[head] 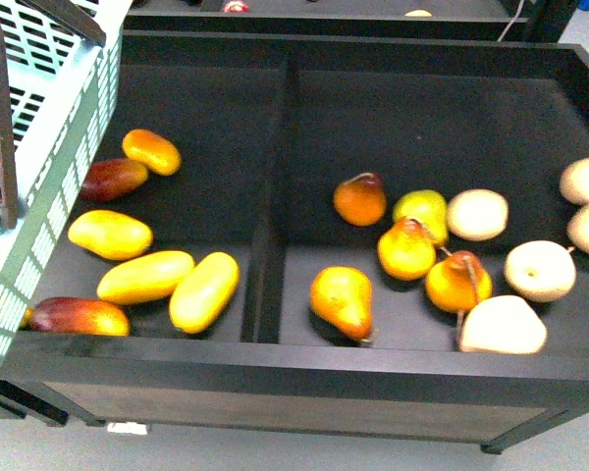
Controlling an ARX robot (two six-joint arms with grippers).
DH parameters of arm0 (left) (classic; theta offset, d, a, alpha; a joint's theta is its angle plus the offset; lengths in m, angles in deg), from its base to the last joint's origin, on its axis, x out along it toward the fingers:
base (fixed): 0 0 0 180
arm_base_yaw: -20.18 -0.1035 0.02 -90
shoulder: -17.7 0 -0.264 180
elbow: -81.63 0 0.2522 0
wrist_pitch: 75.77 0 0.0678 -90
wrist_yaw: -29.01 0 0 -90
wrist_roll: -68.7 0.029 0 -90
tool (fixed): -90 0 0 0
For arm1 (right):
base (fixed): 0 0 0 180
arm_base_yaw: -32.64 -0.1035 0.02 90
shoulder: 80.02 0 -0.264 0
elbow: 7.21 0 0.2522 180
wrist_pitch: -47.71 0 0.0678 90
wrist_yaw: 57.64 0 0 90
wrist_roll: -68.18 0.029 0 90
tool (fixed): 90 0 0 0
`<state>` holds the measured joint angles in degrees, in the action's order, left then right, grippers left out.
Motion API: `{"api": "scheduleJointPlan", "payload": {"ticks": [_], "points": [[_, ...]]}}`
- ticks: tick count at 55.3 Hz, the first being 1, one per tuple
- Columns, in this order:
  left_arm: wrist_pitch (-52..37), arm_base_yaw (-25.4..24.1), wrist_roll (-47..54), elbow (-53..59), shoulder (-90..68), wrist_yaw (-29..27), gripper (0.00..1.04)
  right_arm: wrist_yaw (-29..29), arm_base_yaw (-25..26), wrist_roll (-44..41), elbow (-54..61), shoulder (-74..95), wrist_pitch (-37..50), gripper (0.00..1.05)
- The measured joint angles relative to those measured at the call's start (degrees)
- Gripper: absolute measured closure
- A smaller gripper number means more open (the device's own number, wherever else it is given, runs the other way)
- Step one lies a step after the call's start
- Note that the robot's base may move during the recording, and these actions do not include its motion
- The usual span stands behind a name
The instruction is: Pick mango and avocado into basket
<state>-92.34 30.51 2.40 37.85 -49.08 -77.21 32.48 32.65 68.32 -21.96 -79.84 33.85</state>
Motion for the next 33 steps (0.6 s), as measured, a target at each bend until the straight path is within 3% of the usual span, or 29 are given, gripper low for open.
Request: {"api": "scheduleJointPlan", "payload": {"ticks": [33], "points": [[0.00, 0.00, 0.02, -0.02, -0.02, 0.00, 0.98, -0.13, 0.00, 0.00, 0.00, -0.04, -0.02, 0.09]]}}
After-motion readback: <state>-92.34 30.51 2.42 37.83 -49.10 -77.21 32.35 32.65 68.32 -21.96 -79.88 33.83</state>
